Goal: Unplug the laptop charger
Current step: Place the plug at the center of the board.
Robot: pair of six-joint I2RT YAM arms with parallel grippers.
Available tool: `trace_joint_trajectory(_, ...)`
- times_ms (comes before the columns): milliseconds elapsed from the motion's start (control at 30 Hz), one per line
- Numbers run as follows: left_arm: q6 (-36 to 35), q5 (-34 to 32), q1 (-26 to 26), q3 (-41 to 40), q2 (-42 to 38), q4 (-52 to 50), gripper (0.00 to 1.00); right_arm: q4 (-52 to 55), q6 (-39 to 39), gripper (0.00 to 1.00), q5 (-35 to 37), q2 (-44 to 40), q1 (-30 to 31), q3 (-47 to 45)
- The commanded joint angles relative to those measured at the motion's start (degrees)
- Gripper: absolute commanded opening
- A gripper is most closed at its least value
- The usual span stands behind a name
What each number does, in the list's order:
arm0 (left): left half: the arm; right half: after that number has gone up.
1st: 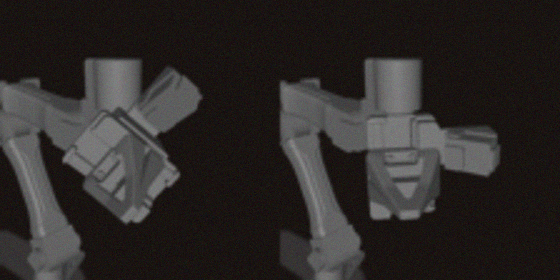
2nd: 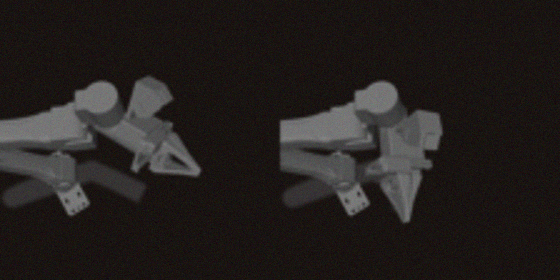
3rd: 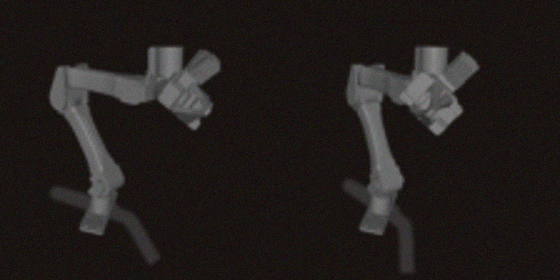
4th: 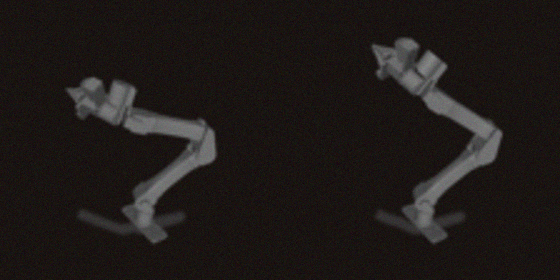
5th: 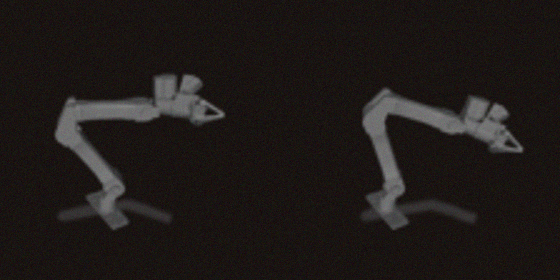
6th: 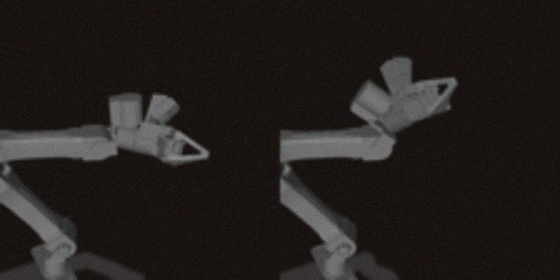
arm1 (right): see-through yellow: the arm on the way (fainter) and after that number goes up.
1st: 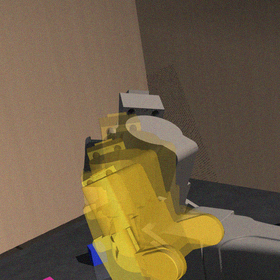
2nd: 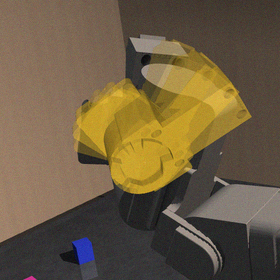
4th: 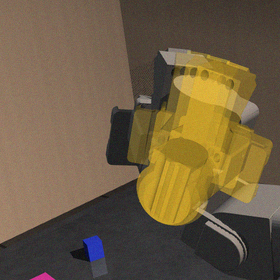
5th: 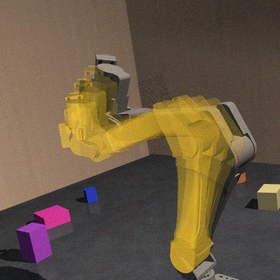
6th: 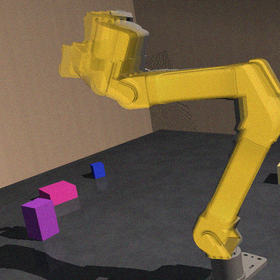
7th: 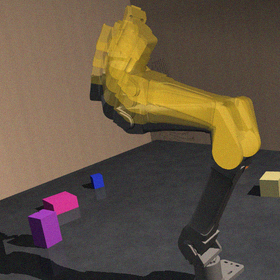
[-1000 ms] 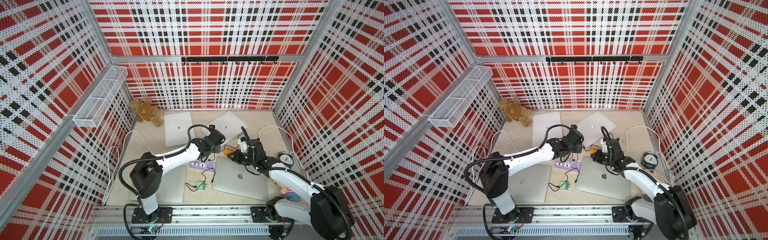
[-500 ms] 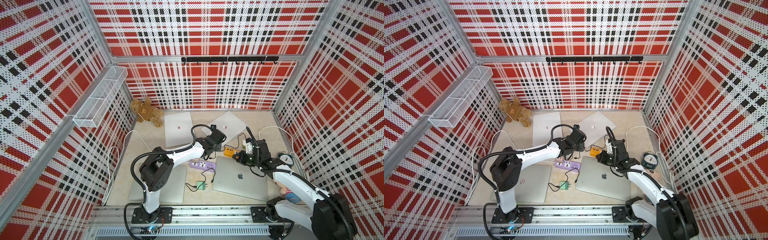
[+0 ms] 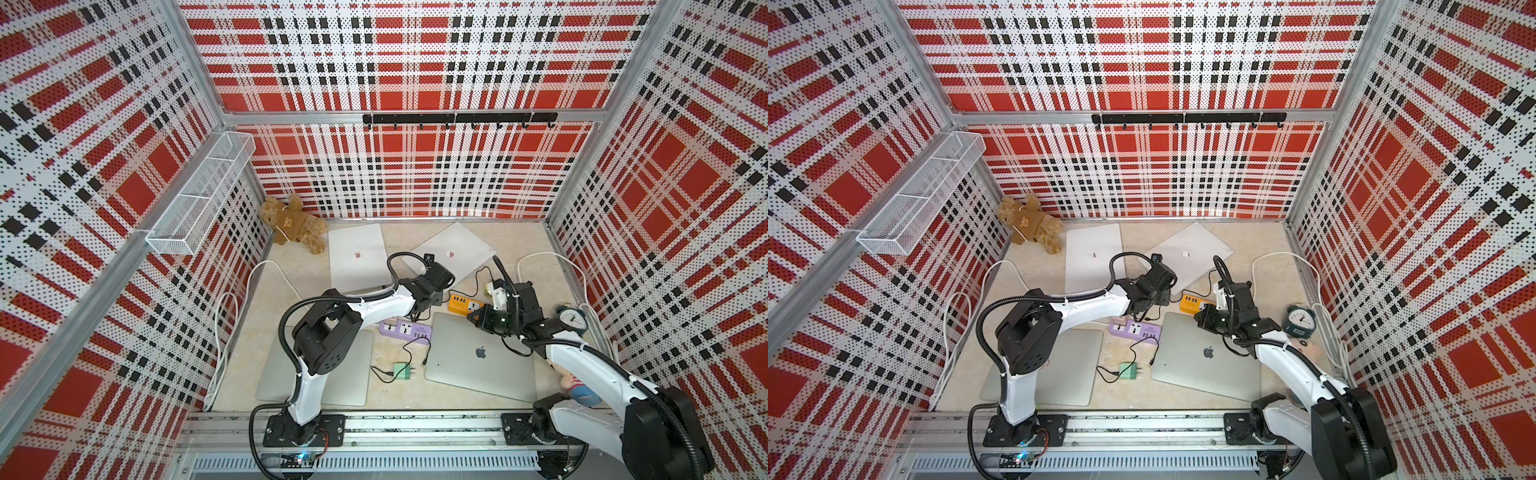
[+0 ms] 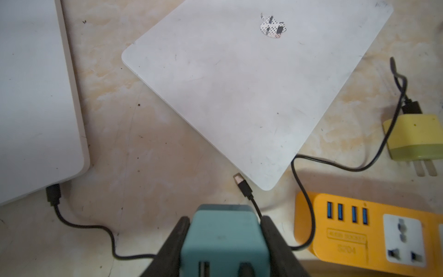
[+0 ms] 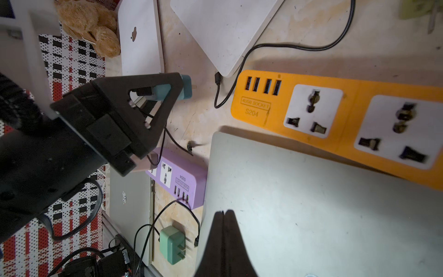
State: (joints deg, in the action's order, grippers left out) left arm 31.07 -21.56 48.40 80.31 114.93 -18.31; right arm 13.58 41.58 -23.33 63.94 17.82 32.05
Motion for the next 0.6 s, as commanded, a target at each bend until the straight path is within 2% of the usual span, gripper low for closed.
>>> trace_joint_trajectory(0,-0.9,-1.7,-0.5,1.2,1.8,1.8,0.28,0.3,-0.8,0.00,-0.5,-1.2,-0.7,-0.7)
trace_joint_trajectory(567,-2.0,-2.9,-1.8,0.0,5.6,3.5,0.28,0.7,-1.1,0.00,-0.1,-1.7,-0.8,-1.8)
